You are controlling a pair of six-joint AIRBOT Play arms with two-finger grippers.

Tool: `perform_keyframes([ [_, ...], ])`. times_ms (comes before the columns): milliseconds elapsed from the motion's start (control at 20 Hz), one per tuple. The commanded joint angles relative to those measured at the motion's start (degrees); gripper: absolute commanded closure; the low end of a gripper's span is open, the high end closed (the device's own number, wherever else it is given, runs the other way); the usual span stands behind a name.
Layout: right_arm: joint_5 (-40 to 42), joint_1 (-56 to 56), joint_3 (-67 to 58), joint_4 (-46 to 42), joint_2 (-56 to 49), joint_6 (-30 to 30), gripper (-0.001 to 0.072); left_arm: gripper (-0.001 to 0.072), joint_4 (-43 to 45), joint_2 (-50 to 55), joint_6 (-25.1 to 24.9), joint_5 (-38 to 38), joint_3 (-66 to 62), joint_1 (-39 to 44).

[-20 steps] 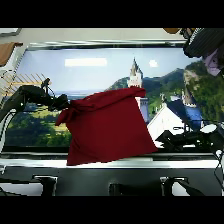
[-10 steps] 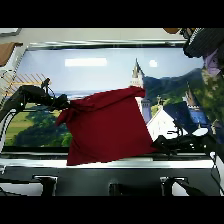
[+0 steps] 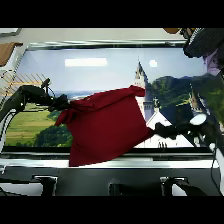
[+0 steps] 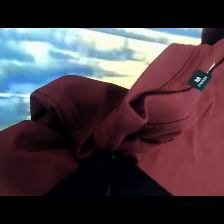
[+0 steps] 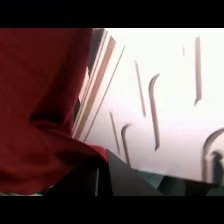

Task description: Fold the clothes and pants, and hang the long-sleeved shirts on hangers.

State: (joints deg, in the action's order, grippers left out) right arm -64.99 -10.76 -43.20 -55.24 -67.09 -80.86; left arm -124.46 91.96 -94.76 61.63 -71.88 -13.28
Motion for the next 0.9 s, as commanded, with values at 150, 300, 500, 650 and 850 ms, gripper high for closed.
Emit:
perform_keyframes([
  [150, 13.75, 0.26, -32.81, -22.05, -8.63, -21.92, 0.0678, 0.0688, 0.68, -0.02, -0.02, 8.02, 0.0, -0.57],
  [300, 13.94, 0.31, -44.02, -22.75, -19.04, -25.42, 0.0678, 0.0688, 1.99, -0.02, 0.0, 11.17, 0.04, -0.57],
  [500, 14.8, 0.33, -49.22, -16.46, -30.47, -30.03, 0.0678, 0.0688, 2.12, 0.0, 0.02, 12.0, 0.04, -0.5],
  [650, 13.64, 0.33, -49.22, -8.68, -34.16, -29.66, 0.0658, 0.0687, 2.1, 0.0, 0.02, 11.45, 0.04, -0.5],
  [850, 10.19, -0.15, -49.35, -4.96, -32.3, -24.52, 0.0383, 0.0687, 2.1, 0.0, 0.02, 11.26, 0.04, -0.5],
])
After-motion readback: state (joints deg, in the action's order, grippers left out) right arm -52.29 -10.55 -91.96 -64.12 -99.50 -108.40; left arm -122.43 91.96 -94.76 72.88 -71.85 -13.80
